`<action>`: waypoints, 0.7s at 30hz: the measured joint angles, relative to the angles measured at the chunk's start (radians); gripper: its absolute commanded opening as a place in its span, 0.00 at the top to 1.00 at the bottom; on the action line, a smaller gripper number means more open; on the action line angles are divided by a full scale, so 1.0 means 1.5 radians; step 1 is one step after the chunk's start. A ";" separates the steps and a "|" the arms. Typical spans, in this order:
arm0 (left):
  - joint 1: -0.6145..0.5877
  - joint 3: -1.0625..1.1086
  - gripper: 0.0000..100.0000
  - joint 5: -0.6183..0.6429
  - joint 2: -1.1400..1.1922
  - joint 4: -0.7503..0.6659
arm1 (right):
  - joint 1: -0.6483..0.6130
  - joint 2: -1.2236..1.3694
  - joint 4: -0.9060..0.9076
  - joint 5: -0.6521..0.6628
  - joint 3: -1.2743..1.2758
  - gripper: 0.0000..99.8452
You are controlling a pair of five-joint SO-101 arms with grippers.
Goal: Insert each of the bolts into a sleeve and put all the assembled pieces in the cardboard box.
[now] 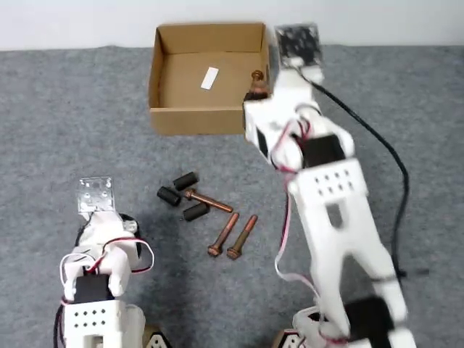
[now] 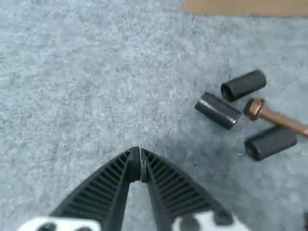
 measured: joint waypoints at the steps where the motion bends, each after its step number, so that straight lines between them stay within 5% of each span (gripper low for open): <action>1: 0.000 0.013 1.00 -0.005 0.000 -0.016 | 0.000 0.031 -0.015 0.013 -0.028 0.99; 16: 0.000 0.085 1.00 -0.013 0.000 -0.109 | -0.010 0.420 -0.276 0.267 -0.215 0.98; 21: 0.000 0.085 1.00 -0.013 0.000 -0.118 | -0.014 0.503 -0.311 0.330 -0.252 0.85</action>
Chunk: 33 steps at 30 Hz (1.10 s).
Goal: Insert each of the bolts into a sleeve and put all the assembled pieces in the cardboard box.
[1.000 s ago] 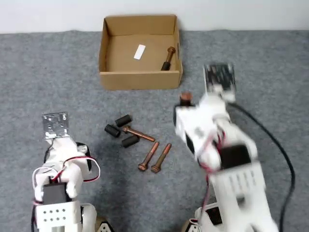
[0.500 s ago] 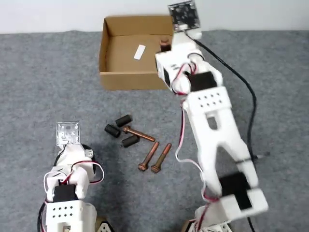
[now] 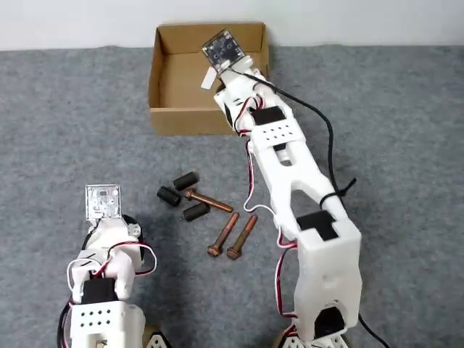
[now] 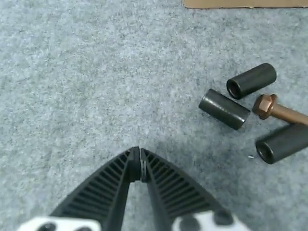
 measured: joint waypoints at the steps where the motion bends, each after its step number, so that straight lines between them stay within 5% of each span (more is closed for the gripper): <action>1: 0.000 0.000 1.00 0.000 0.000 0.000 | 0.000 0.011 0.000 0.003 -0.013 0.83; 11: 0.000 0.000 1.00 0.000 0.000 0.000 | -0.011 0.063 0.053 0.008 -0.134 0.83; 15: -0.002 0.000 1.00 0.000 0.000 0.000 | -0.014 0.063 0.106 0.008 -0.143 0.94; 17: -0.002 0.000 1.00 0.000 0.000 0.000 | -0.015 0.062 0.143 0.007 -0.143 1.00; 33: -0.002 0.000 1.00 0.000 0.000 0.000 | -0.012 -0.090 0.506 -0.054 -0.144 0.99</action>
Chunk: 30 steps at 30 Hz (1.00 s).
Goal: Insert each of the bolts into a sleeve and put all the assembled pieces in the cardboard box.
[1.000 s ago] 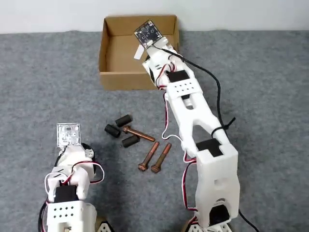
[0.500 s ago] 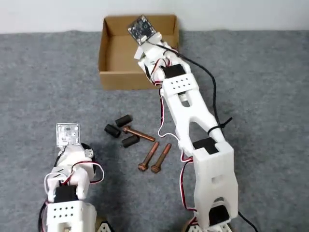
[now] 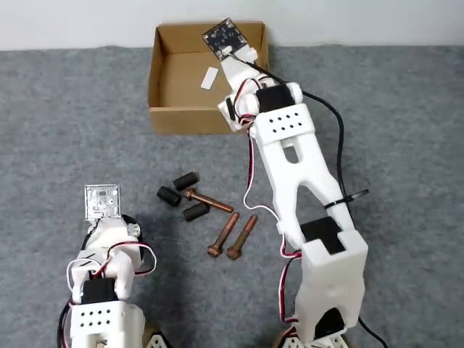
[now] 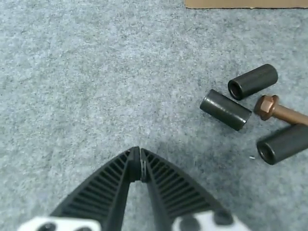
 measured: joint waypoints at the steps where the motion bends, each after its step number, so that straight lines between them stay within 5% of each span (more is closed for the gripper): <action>1: 0.000 0.000 1.00 0.000 0.000 0.000 | -0.003 -0.006 0.023 0.005 0.000 0.99; 14: -0.140 0.000 1.00 0.000 0.000 0.000 | -0.096 -0.053 0.350 0.037 -0.001 0.99; 19: -0.158 0.000 1.00 0.000 0.000 0.000 | -0.149 -0.054 0.356 0.103 -0.001 0.98; 30: -0.157 0.000 0.99 0.000 0.000 0.000 | -0.276 -0.049 0.357 0.227 0.078 0.79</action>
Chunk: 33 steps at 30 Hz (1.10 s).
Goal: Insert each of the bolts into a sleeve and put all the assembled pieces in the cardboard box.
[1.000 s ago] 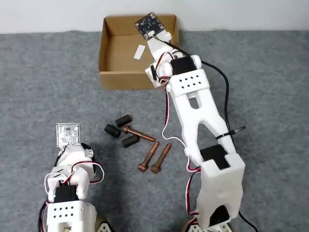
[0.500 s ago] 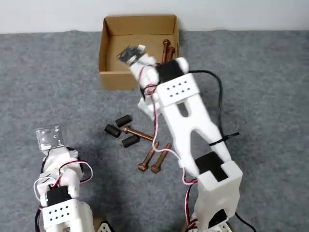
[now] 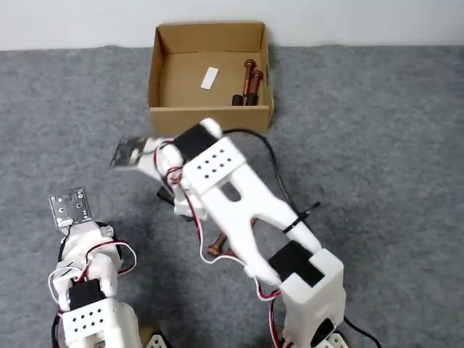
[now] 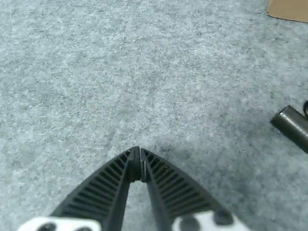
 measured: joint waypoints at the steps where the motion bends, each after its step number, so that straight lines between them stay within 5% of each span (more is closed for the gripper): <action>1: 0.000 0.000 0.99 0.000 0.000 0.000 | -0.004 0.007 0.000 0.017 0.000 0.79; 11: 0.000 0.000 0.99 0.000 0.000 0.000 | -0.006 0.106 -0.065 0.120 0.000 0.79; 33: 0.000 0.000 0.99 0.000 0.000 0.000 | 0.036 0.239 -0.210 0.148 -0.006 0.79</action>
